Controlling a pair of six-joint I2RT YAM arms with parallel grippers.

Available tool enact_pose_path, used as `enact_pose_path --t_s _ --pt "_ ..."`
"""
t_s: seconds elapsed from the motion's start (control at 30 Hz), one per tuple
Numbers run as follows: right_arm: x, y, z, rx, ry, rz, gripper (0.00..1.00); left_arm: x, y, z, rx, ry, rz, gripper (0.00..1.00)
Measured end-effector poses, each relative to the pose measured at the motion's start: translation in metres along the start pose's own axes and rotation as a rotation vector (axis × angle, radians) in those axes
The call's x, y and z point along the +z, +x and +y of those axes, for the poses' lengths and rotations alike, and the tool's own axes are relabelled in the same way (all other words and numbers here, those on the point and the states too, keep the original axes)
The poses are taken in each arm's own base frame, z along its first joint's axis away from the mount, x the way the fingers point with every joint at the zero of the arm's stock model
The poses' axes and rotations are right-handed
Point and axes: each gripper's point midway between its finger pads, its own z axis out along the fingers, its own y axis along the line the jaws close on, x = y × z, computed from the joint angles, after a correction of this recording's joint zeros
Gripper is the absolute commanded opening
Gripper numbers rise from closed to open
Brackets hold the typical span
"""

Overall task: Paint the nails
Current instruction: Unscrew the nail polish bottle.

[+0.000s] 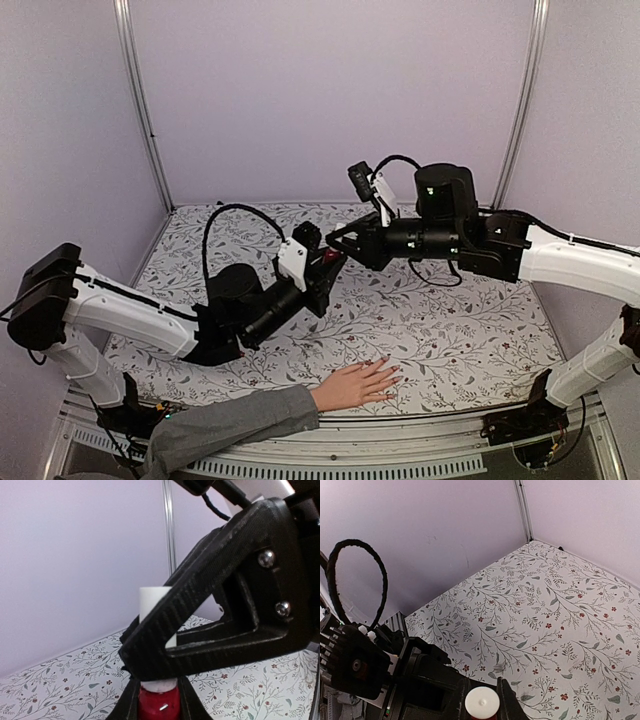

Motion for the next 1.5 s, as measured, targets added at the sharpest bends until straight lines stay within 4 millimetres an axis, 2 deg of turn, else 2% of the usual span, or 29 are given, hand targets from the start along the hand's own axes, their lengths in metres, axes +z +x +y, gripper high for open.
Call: enact_pose_path --t_s 0.2,0.43,0.87,0.9,1.0,1.1,1.13,1.27,1.5 --pt "-0.009 -0.004 0.008 -0.062 -0.054 -0.004 0.0 0.0 -0.011 -0.011 -0.036 0.155 -0.033 0.0" --pt "-0.035 -0.014 0.037 -0.201 -0.196 -0.026 0.0 -0.011 -0.039 -0.036 -0.049 0.407 -0.077 0.0" --pt "-0.075 -0.012 0.085 -0.425 -0.461 -0.012 0.0 -0.039 -0.072 -0.086 -0.091 0.791 -0.114 0.0" --pt "-0.076 -0.01 0.088 -0.432 -0.475 -0.01 0.01 -0.042 -0.073 -0.088 -0.093 0.81 -0.115 0.0" --pt "-0.078 -0.008 0.092 -0.442 -0.496 -0.003 0.16 -0.046 -0.072 -0.092 -0.099 0.844 -0.11 0.0" --pt "-0.078 -0.009 0.092 -0.43 -0.494 -0.003 0.39 -0.045 -0.073 -0.092 -0.089 0.837 -0.117 0.0" --pt "-0.075 -0.011 0.094 -0.423 -0.489 -0.014 0.44 -0.045 -0.072 -0.093 -0.077 0.831 -0.12 0.0" --pt "-0.056 -0.01 0.089 -0.369 -0.424 -0.012 0.51 -0.045 -0.064 -0.098 -0.061 0.8 -0.095 0.0" --pt "-0.044 -0.028 0.058 -0.259 -0.223 -0.071 0.52 -0.022 -0.052 -0.068 -0.061 0.567 -0.064 0.0"
